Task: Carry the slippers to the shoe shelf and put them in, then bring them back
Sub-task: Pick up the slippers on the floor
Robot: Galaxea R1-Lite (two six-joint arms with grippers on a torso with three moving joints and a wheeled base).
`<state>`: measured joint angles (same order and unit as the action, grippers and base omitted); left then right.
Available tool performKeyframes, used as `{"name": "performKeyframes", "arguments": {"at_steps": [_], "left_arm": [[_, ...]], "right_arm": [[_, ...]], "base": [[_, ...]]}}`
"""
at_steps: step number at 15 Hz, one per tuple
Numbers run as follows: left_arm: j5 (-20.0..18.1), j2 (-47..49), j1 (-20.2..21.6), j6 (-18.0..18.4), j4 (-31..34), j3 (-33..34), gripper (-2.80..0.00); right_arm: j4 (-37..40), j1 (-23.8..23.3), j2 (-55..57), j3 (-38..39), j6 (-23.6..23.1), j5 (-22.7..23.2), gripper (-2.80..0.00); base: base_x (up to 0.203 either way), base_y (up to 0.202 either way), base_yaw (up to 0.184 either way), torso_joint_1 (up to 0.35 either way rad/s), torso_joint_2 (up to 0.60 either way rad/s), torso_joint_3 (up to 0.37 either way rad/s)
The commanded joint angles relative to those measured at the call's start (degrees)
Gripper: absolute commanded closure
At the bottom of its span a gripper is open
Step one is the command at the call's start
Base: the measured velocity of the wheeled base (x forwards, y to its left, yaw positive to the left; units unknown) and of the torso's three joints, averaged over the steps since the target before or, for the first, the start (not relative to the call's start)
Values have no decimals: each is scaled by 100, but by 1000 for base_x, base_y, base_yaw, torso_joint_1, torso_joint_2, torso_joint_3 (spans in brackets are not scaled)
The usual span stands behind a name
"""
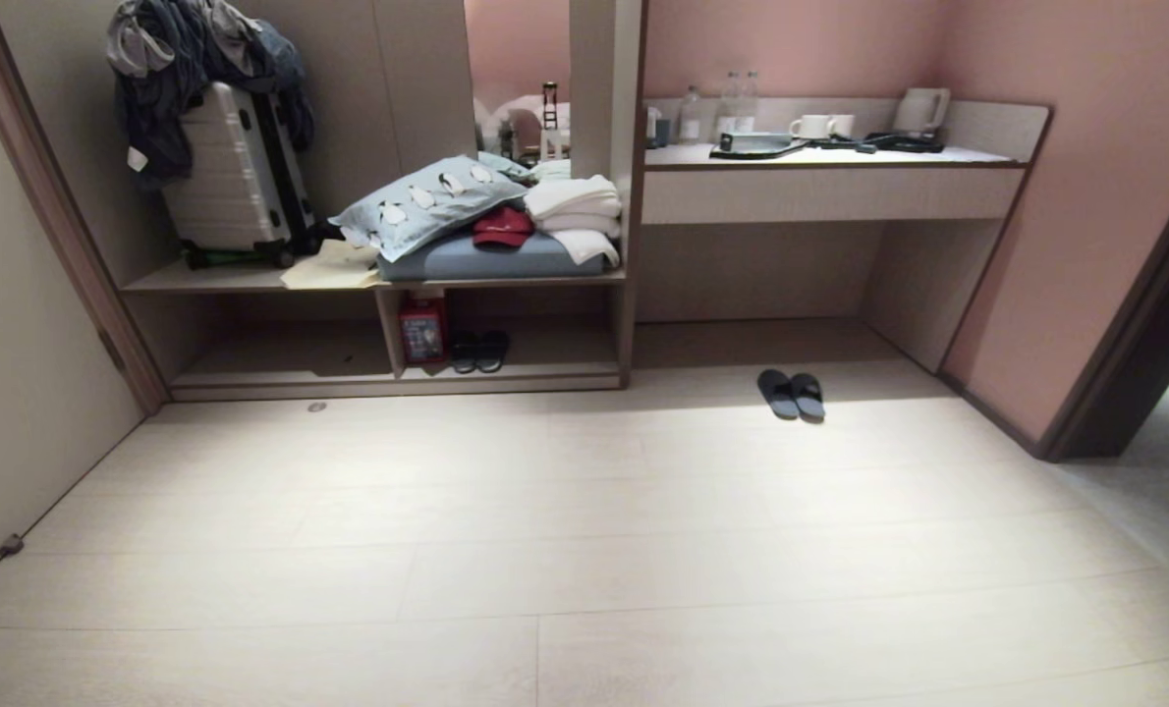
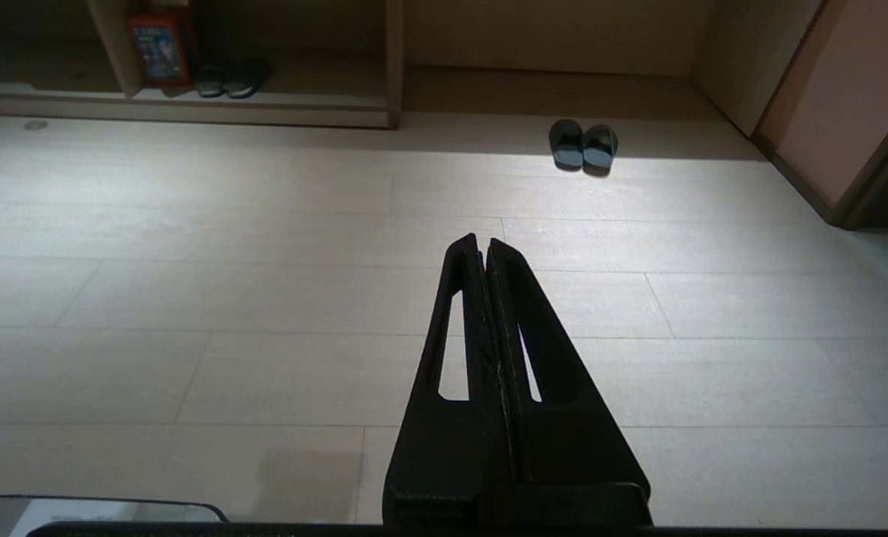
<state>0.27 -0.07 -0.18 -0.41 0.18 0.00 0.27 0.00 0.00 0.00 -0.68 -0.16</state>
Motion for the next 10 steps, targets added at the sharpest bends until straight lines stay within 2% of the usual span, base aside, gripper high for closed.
{"name": "performKeyframes", "arguments": {"at_steps": [1,10], "left_arm": [[0,7,1,-2,-1,9,0],[0,7,1,-2,-1,9,0]], "right_arm": [[8,0,-9,0,-2,-10,0],[0,0,-15,0,-2,-10,0]], "base": [[0,0,0,0,0,0],[0,0,0,0,0,0]]}}
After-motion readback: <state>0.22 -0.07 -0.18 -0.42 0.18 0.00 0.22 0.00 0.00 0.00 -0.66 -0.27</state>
